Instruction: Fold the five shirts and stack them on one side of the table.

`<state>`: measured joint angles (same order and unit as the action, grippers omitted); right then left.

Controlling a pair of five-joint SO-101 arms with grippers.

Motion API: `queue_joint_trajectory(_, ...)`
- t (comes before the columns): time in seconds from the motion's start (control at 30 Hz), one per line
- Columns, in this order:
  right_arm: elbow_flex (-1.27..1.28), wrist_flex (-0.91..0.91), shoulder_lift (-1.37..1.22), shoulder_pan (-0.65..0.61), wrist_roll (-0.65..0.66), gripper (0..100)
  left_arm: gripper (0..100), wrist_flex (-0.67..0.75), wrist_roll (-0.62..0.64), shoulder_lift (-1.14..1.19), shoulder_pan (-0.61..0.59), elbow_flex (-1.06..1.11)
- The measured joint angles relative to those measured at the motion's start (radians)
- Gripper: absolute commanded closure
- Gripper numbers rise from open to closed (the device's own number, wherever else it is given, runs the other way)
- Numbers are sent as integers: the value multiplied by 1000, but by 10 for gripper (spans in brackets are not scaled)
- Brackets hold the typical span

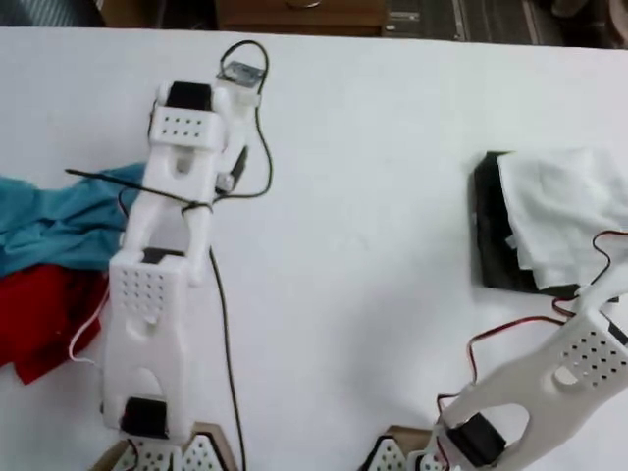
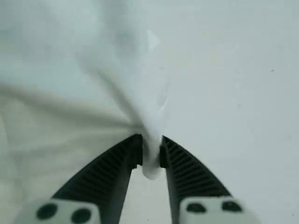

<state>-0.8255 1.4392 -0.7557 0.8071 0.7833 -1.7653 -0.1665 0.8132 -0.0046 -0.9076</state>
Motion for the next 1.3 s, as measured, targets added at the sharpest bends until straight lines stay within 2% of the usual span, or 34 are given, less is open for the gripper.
queue_joint_trajectory(0.17, -17, 35, -3, -3, 0, 713, 973, 0, 0, 0, 0, 0)
queue_joint_trajectory(0.3, -61, 140, 15, -17, 6, 758, 973, 0, 0, 0, 0, 0)
queue_joint_trajectory(0.47, -54, 253, 118, -132, 58, 762, 973, 0, 0, 0, 0, 0)
queue_joint_trajectory(0.73, 239, 261, 302, -282, 60, 762, 973, 0, 0, 0, 0, 0)
queue_joint_trajectory(1.13, 790, 68, 592, -399, 52, 762, 973, 0, 0, 0, 0, 0)
queue_joint_trajectory(1.3, 997, -81, 721, -408, 55, 762, 973, 0, 0, 0, 0, 0)
